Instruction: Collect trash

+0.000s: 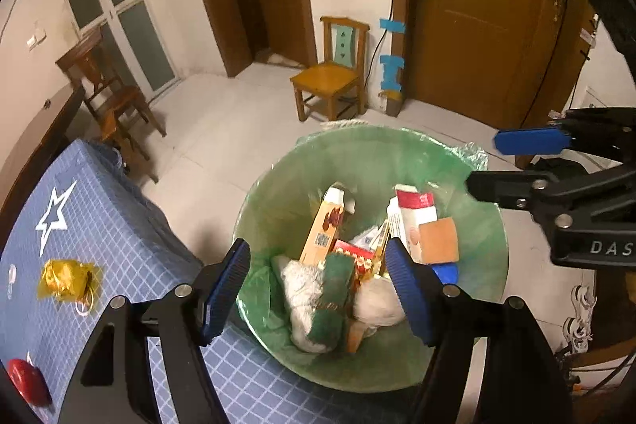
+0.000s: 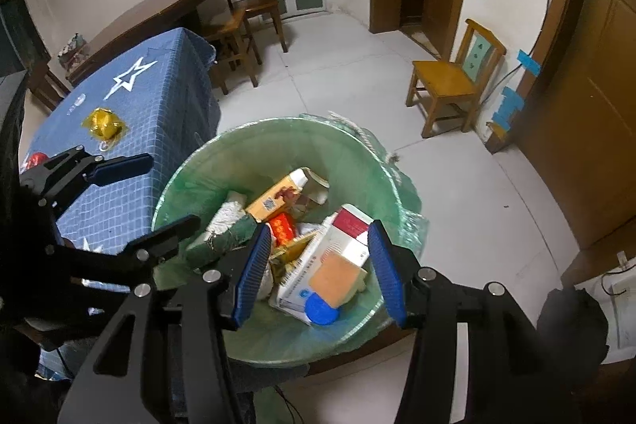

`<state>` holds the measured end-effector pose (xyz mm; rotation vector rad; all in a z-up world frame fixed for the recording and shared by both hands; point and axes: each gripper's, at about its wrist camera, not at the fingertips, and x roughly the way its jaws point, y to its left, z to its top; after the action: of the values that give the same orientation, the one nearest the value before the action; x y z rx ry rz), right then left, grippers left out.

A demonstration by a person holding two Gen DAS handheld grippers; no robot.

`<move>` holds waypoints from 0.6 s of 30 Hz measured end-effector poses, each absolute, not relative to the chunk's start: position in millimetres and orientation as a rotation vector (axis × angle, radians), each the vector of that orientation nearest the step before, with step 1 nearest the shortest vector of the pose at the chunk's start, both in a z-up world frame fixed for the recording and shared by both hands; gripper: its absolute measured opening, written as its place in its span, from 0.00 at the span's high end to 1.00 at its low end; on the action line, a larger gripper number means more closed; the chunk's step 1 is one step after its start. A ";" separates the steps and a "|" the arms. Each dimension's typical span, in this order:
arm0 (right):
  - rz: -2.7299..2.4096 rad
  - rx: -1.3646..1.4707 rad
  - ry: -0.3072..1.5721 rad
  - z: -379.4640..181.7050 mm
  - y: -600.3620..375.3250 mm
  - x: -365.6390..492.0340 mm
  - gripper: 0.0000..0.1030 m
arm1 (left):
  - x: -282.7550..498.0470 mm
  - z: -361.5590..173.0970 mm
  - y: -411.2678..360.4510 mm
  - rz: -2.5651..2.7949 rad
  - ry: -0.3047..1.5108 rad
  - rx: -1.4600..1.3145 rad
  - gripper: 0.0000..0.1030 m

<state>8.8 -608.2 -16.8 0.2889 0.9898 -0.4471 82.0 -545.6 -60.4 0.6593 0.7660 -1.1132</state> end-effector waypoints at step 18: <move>-0.513 0.323 0.980 -25.5 -618.4 -18.1 0.43 | 73.7 -80.4 -543.2 -1.115 0.814 0.683 0.30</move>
<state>-18.1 -618.4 -25.5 0.3230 0.9800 -0.5128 73.7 -543.2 -80.4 0.6825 0.8141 -1.1150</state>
